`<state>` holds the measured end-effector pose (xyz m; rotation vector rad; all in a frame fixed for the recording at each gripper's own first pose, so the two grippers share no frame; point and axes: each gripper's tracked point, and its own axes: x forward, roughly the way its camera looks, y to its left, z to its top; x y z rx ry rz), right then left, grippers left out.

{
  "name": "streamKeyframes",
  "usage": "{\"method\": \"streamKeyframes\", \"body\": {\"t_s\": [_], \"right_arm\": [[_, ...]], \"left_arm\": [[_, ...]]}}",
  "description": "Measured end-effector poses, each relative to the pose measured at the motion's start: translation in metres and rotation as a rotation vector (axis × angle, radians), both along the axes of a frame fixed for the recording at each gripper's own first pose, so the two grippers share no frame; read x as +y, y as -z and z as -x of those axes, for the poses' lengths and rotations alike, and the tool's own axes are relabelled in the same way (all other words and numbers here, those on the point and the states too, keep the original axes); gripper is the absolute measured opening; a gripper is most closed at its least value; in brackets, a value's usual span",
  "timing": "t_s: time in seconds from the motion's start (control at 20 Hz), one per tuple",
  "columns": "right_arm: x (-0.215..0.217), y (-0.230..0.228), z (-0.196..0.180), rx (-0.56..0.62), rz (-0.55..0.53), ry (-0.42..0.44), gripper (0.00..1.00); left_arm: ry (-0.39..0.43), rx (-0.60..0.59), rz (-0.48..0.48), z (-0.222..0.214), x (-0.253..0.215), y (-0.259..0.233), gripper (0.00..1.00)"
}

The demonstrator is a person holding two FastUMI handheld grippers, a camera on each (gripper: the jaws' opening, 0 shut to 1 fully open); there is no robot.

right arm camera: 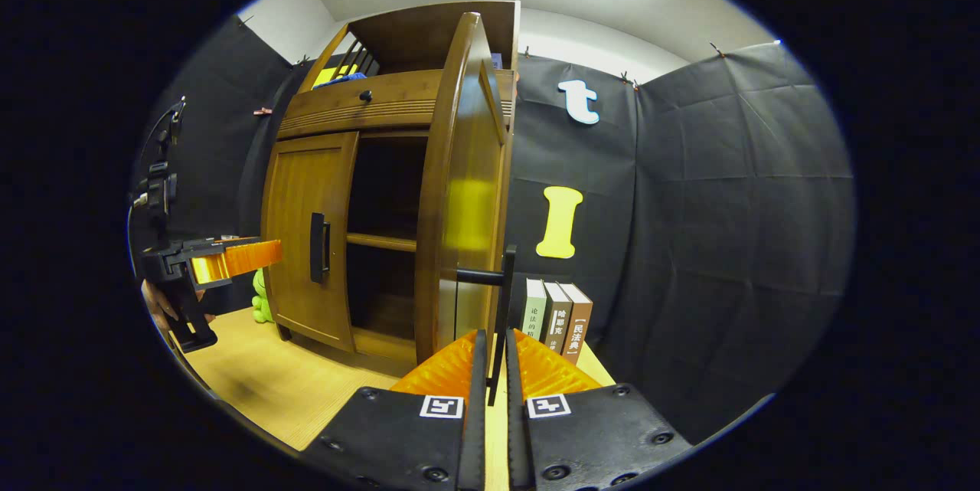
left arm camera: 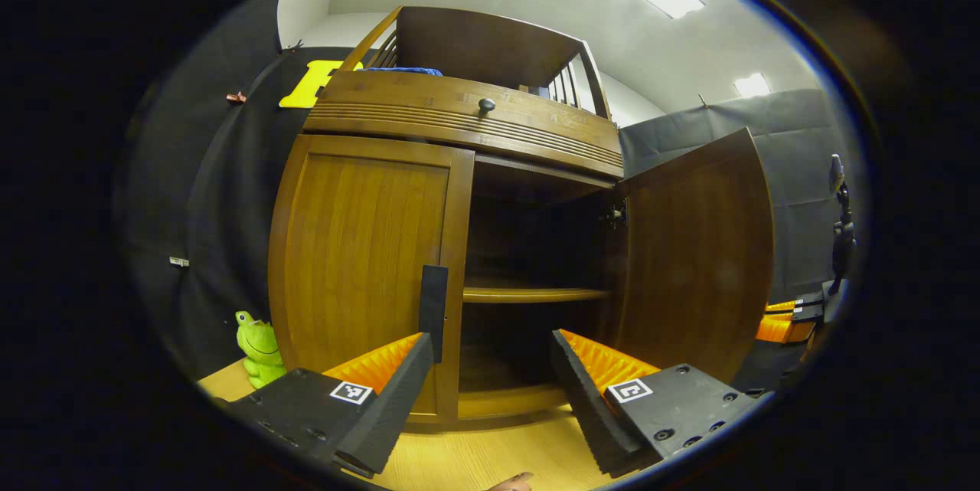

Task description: Open the right door of the double-door shoe cabinet with the right hand, and open the left door with the left hand.

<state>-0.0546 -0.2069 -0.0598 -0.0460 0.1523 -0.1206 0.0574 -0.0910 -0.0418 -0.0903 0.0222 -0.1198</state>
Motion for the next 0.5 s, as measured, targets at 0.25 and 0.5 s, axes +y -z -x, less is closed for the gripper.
{"method": "streamKeyframes", "body": {"t_s": [0.25, 0.5], "right_arm": [[-0.034, 0.001, 0.008, 0.002, 0.020, 0.062, 0.14], [-0.051, 0.001, 0.021, 0.006, 0.026, 0.098, 0.14]], "left_arm": [[-0.052, -0.009, -0.026, -0.009, 0.006, 0.004, 0.96], [-0.114, -0.036, -0.021, -0.031, 0.027, 0.003, 0.96]]}}
